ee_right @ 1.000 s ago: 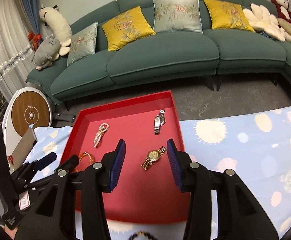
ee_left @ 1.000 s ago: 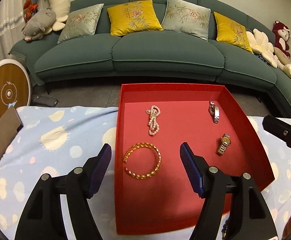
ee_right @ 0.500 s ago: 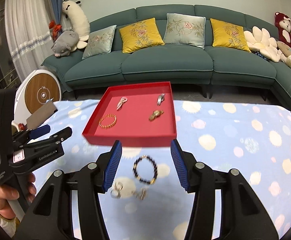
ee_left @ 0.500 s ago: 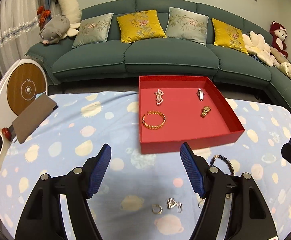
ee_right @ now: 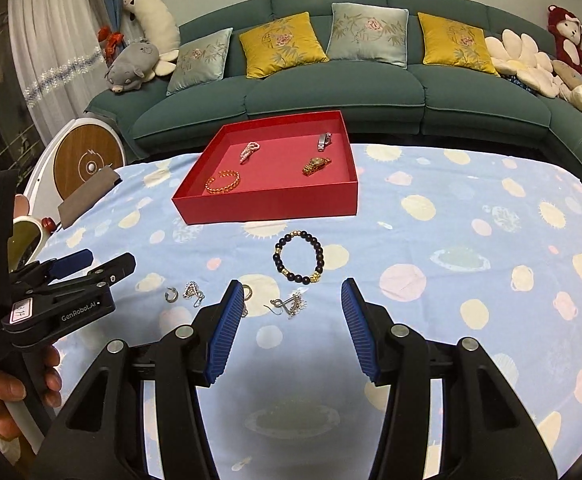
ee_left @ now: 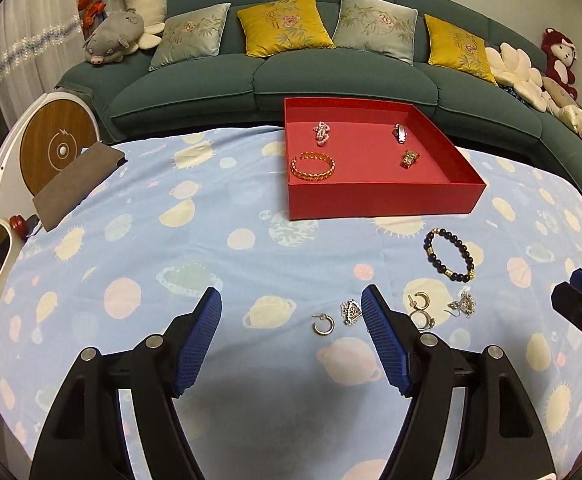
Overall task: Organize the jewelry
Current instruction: 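Move both grippers back toward the remaining jewelry, then grasp the black bead bracelet with the right gripper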
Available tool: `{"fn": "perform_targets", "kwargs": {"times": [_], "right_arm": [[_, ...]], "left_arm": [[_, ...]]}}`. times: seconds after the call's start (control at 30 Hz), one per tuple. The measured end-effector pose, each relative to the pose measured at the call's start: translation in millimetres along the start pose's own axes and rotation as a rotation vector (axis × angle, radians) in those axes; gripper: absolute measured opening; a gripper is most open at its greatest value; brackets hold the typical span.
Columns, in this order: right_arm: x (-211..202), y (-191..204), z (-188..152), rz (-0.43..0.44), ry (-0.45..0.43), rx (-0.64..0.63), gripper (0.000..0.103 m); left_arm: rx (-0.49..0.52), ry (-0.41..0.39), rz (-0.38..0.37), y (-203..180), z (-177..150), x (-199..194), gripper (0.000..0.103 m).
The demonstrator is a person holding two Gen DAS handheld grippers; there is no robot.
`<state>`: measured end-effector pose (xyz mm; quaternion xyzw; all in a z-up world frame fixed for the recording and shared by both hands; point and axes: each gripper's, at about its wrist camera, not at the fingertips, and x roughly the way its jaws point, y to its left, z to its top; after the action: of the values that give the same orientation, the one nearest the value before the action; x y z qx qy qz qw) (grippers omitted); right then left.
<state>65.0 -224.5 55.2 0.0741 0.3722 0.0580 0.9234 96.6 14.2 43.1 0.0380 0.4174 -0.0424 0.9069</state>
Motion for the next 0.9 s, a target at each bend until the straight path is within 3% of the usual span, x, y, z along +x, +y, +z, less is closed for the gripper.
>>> {"fn": "perform_targets", "kwargs": {"times": [0.4, 0.9], "right_arm": [[39, -12, -4, -0.033, 0.054, 0.021, 0.049], [109, 3, -2, -0.031, 0.154, -0.002, 0.051]], "left_arm": [[0.018, 0.066, -0.007, 2, -13, 17, 0.072], [-0.016, 0.125, -0.020, 25, -25, 36, 0.073]]}}
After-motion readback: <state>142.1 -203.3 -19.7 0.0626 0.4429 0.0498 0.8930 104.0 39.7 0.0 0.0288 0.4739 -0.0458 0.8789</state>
